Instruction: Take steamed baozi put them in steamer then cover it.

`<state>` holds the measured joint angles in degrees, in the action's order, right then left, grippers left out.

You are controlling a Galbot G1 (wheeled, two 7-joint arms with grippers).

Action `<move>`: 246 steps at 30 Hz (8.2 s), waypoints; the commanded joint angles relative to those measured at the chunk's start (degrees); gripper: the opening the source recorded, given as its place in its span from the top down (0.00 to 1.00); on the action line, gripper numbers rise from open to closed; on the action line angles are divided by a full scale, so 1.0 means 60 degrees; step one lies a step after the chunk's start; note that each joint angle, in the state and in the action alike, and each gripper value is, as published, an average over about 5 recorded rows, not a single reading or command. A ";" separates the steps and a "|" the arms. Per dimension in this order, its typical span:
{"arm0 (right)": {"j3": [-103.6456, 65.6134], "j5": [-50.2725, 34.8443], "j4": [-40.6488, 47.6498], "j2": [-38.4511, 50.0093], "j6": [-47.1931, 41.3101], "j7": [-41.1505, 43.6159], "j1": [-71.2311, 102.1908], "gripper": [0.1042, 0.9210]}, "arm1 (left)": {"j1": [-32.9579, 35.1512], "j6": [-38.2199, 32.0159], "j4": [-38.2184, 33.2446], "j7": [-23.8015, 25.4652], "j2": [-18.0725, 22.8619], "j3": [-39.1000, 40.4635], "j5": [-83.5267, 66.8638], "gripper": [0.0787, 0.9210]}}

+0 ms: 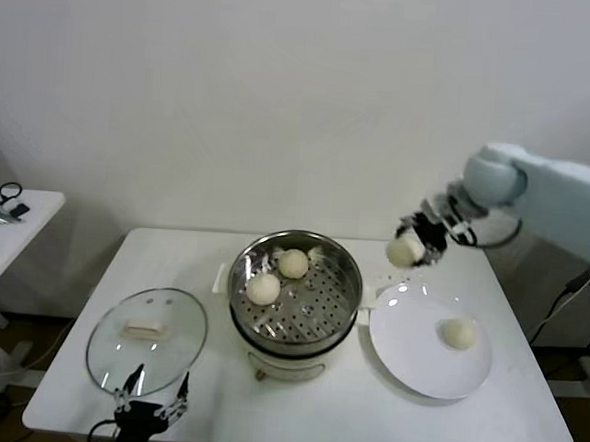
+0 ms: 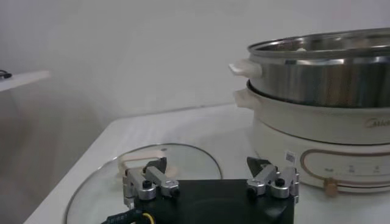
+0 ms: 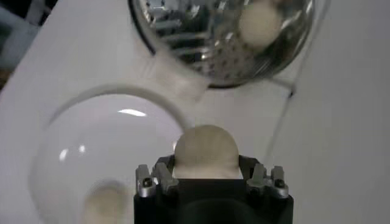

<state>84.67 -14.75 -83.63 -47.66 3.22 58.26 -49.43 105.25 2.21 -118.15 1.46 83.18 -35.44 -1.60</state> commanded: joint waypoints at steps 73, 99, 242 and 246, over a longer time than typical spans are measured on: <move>0.0138 0.0313 0.2402 0.2826 -0.1624 0.0774 0.3160 0.12 | -0.0031 -0.0086 -0.0077 -0.0049 0.0216 -0.0143 -0.0031 0.12; -0.3368 0.2143 0.4410 0.1425 -0.1617 0.0053 0.7233 0.12 | 0.0005 -0.0154 0.0153 -0.0088 0.0296 -0.0179 -0.0041 0.12; -2.0603 -0.2811 -0.1768 -0.2725 0.1917 -0.8452 2.3703 0.12 | -0.1550 -0.2206 0.3779 -0.5149 -0.1764 -0.0722 1.2171 0.12; -2.0612 -0.2768 -0.1807 -0.2812 0.1928 -0.8482 2.3718 0.12 | -0.1975 -0.2022 0.4561 -0.5259 -0.1758 -0.0669 1.2604 0.12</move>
<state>-37.55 -32.99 -94.39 -60.48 12.85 8.17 89.41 95.36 -10.27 -100.11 -23.80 73.97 -39.81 56.92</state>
